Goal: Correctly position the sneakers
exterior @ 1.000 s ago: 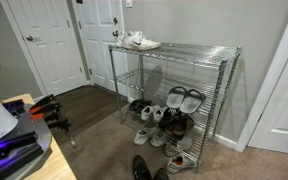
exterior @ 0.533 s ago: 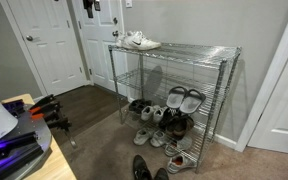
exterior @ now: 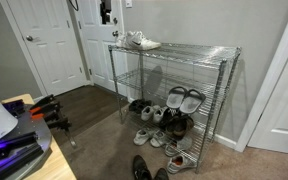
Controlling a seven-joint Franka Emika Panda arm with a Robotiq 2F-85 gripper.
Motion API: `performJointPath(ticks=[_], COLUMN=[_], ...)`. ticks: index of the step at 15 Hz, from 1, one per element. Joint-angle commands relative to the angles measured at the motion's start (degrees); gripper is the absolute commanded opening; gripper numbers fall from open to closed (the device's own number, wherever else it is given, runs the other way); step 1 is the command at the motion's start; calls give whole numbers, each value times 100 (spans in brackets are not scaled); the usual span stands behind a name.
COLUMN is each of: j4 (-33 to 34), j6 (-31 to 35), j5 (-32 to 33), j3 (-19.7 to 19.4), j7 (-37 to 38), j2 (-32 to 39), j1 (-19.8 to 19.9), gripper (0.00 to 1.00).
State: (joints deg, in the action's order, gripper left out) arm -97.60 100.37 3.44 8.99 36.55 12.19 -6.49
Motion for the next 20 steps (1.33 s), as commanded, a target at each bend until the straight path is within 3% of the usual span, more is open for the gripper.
performJointPath(ticks=[1, 3, 13, 17, 20], j4=[515, 676, 645, 945, 1292], j6=[76, -198, -46, 172, 306], j5=[-137, -200, -83, -407, -566], j3=[-239, -275, -333, -279, -328], j7=[536, 242, 408, 967, 2047], j2=[375, 464, 471, 697, 984], j1=[-204, -219, -337, -530, -747], gripper=[100, 100, 100, 100, 100])
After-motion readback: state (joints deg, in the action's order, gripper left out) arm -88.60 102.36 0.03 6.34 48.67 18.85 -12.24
